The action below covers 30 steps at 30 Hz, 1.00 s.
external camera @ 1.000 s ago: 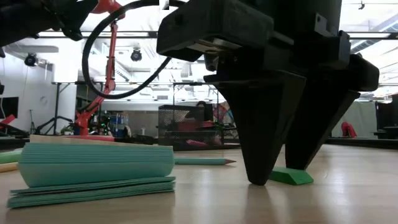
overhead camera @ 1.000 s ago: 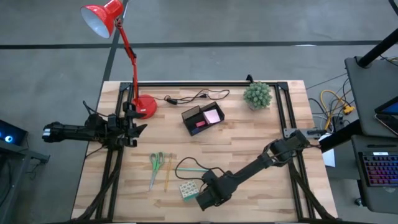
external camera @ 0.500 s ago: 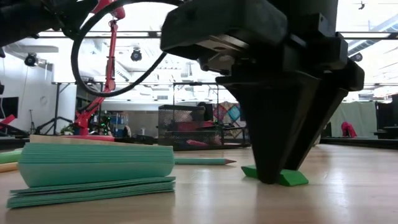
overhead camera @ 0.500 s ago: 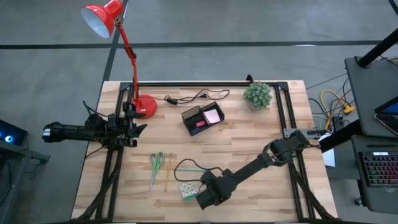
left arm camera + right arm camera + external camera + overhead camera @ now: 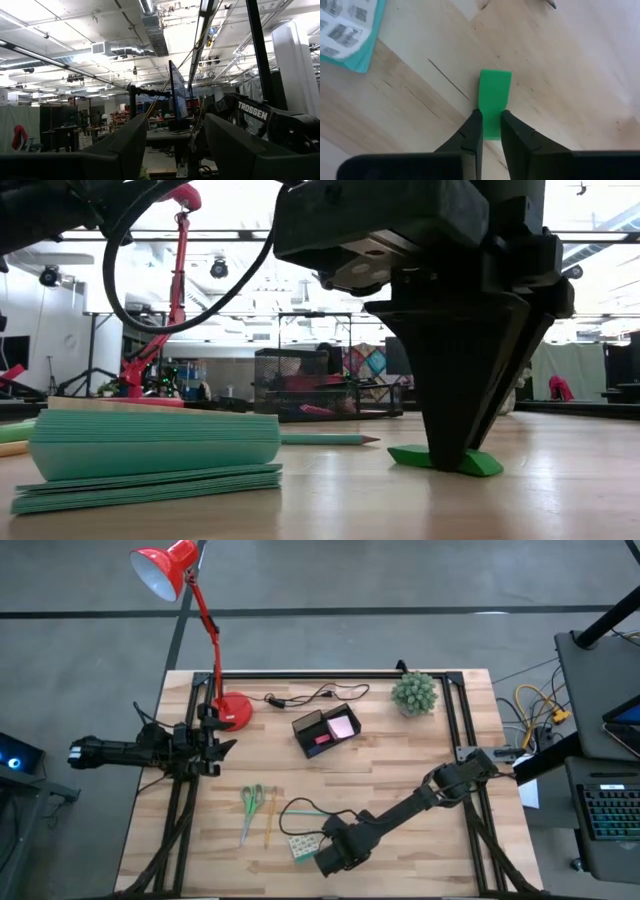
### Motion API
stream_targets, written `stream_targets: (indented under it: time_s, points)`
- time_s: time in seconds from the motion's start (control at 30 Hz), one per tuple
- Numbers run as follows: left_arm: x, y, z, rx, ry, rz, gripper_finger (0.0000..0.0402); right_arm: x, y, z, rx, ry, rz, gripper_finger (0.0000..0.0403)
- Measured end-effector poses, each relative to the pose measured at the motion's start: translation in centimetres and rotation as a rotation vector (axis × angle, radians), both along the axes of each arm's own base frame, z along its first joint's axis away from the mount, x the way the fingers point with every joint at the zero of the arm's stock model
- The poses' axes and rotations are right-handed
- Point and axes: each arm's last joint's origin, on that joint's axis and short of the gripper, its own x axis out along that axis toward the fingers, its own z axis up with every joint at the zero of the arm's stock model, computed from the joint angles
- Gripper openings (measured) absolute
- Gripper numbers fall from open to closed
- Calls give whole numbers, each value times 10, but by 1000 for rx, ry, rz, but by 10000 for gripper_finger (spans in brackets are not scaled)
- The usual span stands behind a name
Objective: Pick and place office supplies into organizer
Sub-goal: Put the green eraser into the desk organizer
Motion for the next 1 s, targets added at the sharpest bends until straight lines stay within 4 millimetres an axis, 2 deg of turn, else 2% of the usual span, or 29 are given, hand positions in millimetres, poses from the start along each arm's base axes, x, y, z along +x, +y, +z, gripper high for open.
stream_targets:
  time_s: [0.27, 0.53, 0.77, 1.0]
  points:
    - [0, 0, 0, 0, 0, 0, 187, 0, -2, 18, -30, 33, 11, 44]
    - [0, 0, 0, 1, 0, -2, 187, 13, -20, 35, -108, -16, 104, 44]
    - [0, 0, 0, 1, 0, -3, 187, 32, -55, 43, -199, -36, 204, 43]
    - [0, 0, 0, 3, -1, -7, 187, 51, -105, 46, -297, -4, 307, 43]
